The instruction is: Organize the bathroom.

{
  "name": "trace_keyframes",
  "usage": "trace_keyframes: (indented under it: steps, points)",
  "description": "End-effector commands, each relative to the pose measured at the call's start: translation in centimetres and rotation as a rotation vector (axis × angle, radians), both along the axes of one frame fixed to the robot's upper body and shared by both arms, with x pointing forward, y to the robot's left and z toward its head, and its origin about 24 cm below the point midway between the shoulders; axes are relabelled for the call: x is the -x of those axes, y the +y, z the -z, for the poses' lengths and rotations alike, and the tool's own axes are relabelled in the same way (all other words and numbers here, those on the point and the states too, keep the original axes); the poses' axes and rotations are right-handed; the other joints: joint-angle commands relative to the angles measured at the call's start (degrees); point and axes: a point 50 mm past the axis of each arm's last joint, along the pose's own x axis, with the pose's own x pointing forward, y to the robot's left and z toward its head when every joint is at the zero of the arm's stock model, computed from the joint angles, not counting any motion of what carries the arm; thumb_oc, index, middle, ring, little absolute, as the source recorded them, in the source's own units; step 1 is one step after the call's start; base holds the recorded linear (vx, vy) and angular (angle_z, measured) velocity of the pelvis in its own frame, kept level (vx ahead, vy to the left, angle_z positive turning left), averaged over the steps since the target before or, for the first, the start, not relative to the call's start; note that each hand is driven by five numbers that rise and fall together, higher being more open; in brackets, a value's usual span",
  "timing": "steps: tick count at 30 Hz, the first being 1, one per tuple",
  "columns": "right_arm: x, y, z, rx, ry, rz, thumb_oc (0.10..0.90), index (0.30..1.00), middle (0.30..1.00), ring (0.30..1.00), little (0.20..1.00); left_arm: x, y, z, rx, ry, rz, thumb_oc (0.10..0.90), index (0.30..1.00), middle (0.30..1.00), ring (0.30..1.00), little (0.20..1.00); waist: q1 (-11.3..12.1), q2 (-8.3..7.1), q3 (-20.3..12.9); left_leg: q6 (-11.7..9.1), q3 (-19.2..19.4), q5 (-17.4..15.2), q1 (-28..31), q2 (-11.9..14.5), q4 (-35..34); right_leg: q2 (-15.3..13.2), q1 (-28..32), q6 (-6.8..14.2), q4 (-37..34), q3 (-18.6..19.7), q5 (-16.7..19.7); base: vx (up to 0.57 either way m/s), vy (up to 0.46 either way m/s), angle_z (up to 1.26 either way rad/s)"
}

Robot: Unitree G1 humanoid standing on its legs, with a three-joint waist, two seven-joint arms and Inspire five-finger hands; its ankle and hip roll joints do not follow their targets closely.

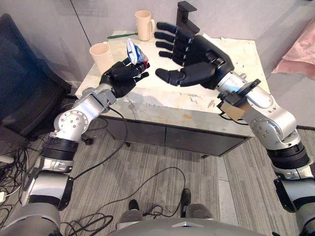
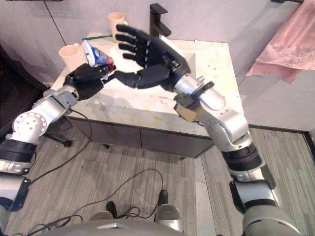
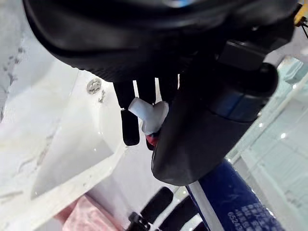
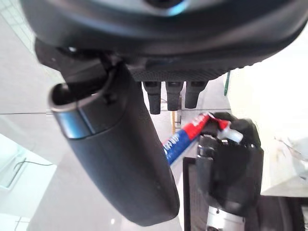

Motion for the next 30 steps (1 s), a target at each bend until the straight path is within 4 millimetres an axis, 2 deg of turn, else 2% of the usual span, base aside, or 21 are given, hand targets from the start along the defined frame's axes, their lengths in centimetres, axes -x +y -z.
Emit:
trace_keyframes:
  steps: [1,7,15,25,30]
  points:
    - [1.5,1.3,-3.4,-0.119,-0.156,-0.085,0.8,0.9,0.9,0.9,0.9,-0.4,1.7,-3.4,0.202,-0.106,-0.088,0.4,0.3,0.3,0.3,0.3,0.5,-0.21,-9.1,-2.9,-0.2,-4.5,-1.4,3.5,2.8,-1.9,1.6,0.9,1.9,0.2,-8.2,0.0,0.0,0.0]
    - [1.5,1.4,-3.3,-0.13,-0.159,-0.076,0.8,0.9,0.9,0.9,0.9,-0.3,1.0,-3.2,0.238,-0.069,-0.105,0.4,0.3,0.3,0.3,0.3,0.4,-0.29,-8.5,-2.7,-0.3,-4.5,-1.7,3.4,3.2,-1.9,1.4,0.8,2.2,0.2,-8.2,0.0,0.0,0.0]
    - [1.7,1.4,-3.6,-0.138,-0.195,-0.057,0.8,0.9,0.9,0.9,0.9,0.0,0.8,-2.1,0.165,-0.03,-0.132,0.4,0.3,0.3,0.3,0.3,0.6,-0.23,-8.0,-2.6,-0.7,-4.8,-1.8,3.1,3.6,-1.9,1.5,1.0,2.1,0.4,-8.1,0.0,0.0,0.0]
    - [2.1,1.7,-3.9,-0.139,-0.183,-0.113,0.8,0.9,0.9,0.9,0.9,-0.7,3.0,-1.1,-0.075,-0.048,-0.289,0.4,0.3,0.3,0.3,0.3,0.8,-0.22,-8.6,-2.7,-1.1,-4.6,-1.3,3.1,3.3,-1.7,2.1,1.1,1.9,0.3,-8.3,0.03,-0.002,0.0]
    - [2.3,1.8,-4.0,-0.141,-0.163,-0.138,0.8,0.9,0.9,0.9,0.9,-1.0,3.6,-1.0,-0.1,-0.044,-0.313,0.4,0.3,0.3,0.3,0.3,0.7,-0.39,-8.9,-2.7,-0.9,-4.7,-1.2,3.3,3.3,-1.6,2.2,1.2,2.0,0.3,-8.5,0.02,-0.003,0.0]
